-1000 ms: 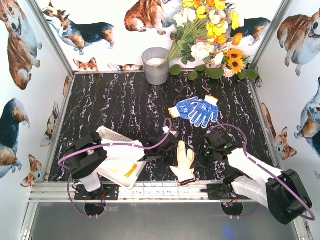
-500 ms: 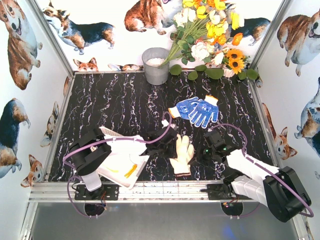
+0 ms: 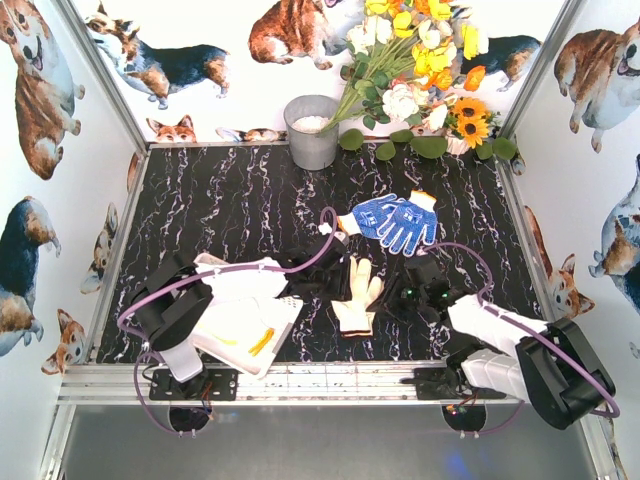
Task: Put the gloves into the storage basket
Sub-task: Pick up the glove from the center of the board.
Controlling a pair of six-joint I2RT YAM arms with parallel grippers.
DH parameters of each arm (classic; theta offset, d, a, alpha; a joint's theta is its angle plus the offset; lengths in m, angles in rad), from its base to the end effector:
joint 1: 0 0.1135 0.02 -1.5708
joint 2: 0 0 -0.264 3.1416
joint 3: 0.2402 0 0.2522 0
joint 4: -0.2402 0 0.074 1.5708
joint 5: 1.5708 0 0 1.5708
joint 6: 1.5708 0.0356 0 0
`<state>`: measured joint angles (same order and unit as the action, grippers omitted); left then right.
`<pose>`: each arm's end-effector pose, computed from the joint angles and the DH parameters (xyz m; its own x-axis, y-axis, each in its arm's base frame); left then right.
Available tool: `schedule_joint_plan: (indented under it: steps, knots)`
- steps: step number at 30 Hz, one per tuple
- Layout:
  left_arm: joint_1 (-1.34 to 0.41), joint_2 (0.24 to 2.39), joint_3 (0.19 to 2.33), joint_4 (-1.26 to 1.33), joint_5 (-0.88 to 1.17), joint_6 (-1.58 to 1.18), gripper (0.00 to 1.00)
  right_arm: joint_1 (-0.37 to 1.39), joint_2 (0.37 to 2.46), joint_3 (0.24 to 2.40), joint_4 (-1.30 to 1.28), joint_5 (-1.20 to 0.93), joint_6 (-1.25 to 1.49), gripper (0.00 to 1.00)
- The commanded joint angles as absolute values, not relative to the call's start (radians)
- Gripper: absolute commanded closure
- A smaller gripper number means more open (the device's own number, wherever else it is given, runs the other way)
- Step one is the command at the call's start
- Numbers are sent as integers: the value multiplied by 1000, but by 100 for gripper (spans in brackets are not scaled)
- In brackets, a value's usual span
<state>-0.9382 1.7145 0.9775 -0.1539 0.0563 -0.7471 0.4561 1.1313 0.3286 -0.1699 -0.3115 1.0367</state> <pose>0.2044 -0.2822 0.1694 -0.8987 0.0784 -0.4315 0.2937 0.8383 -0.4593 0.1584 0.0899 0.1288 -0.8719 0.4849 -0.0687 0.3463 0.7096 0.6137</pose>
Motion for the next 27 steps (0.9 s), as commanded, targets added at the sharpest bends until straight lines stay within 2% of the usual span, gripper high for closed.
schedule_joint_plan:
  steps: [1, 4, 15, 23, 27]
  knots:
    - [-956, 1683, 976, -117, 103, -761, 67, 453, 1082, 292, -135, -282, 1062, 62]
    - [-960, 1716, 962, -107, 120, -772, 72, 453, 1067, 275, -137, -286, 1063, 57]
    - [-975, 1772, 865, -65, 134, -795, 81, 454, 1069, 190, -49, -344, 1129, 53]
    - [-978, 1764, 824, -41, 125, -823, 81, 477, 1167, 194, 31, -412, 1129, 53]
    - [-978, 1759, 832, -31, 120, -831, 81, 485, 1204, 194, 85, -423, 1136, 59]
